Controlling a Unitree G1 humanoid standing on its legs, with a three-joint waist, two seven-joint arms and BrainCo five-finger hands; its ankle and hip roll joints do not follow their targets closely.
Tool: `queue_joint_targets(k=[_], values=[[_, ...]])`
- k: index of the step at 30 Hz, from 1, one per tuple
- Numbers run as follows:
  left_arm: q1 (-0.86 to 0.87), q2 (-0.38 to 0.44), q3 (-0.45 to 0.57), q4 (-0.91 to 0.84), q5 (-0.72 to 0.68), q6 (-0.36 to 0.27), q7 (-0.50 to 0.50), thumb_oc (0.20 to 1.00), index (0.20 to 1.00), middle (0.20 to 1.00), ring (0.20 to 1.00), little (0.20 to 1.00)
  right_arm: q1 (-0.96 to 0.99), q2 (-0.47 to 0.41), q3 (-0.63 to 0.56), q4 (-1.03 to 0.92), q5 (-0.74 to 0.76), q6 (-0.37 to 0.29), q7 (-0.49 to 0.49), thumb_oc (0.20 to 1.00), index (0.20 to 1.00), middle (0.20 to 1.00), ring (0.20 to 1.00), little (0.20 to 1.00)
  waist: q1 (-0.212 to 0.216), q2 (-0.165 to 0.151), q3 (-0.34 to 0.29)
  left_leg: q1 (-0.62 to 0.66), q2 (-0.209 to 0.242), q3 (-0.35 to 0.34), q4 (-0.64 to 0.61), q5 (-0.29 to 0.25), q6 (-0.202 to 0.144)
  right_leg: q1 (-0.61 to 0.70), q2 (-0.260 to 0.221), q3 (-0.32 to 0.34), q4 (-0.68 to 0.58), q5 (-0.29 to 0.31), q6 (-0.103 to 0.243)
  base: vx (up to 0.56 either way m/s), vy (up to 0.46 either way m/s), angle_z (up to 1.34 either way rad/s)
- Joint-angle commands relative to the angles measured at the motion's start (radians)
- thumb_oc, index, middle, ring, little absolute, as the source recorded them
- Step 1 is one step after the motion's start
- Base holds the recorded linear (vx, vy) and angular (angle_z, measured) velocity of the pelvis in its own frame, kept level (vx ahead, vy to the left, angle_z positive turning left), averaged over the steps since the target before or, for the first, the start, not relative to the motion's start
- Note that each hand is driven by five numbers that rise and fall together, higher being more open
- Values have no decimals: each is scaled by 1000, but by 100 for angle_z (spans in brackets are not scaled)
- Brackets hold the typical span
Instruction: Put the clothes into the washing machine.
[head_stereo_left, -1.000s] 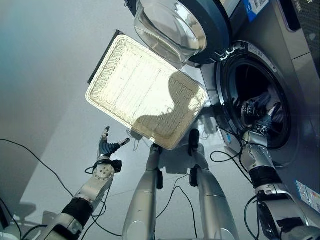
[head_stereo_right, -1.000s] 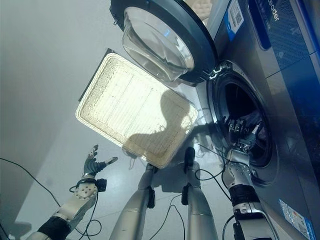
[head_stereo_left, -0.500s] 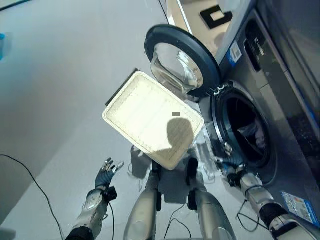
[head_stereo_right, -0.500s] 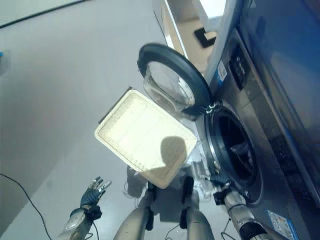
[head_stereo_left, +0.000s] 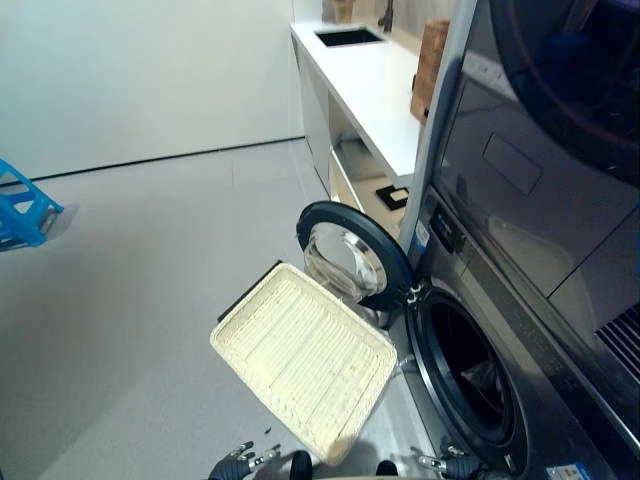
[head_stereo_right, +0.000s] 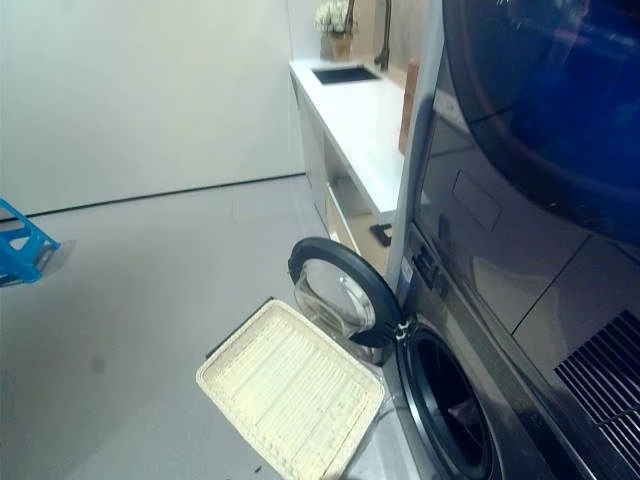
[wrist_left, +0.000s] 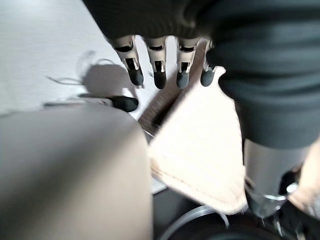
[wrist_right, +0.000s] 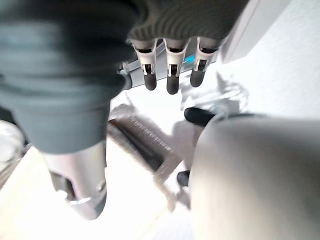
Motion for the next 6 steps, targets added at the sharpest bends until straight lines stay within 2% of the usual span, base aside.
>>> queue_joint_targets(k=[1,3,6], values=[[-57,-22,-5,24,-8,-51,-6,1000,1000,1000,1000,1000,-53,1,23,-19,-61,-16,41,1000,1000,1000,1000,1000,1,-26,12,47,-97,17,47,-109,33,33,-26,17,48,-47,75,71,2,-1],[-55,-27,4,26,-21,-44,-2,1000,1000,1000,1000,1000,-51,1,34,-12,-112,12,74,1000,1000,1000,1000,1000,2,-31,3,57,-104,9,65,-125,39,49,-24,28,49,-53,71,79,-8,-1],[-57,-32,17,49,-5,-14,-10,1000,1000,1000,1000,1000,-47,2,38,15,-110,78,116,1000,1000,1000,1000,1000,7,-42,-15,83,-110,-4,72,-139,47,79,-19,36,50,-63,68,82,-24,4]])
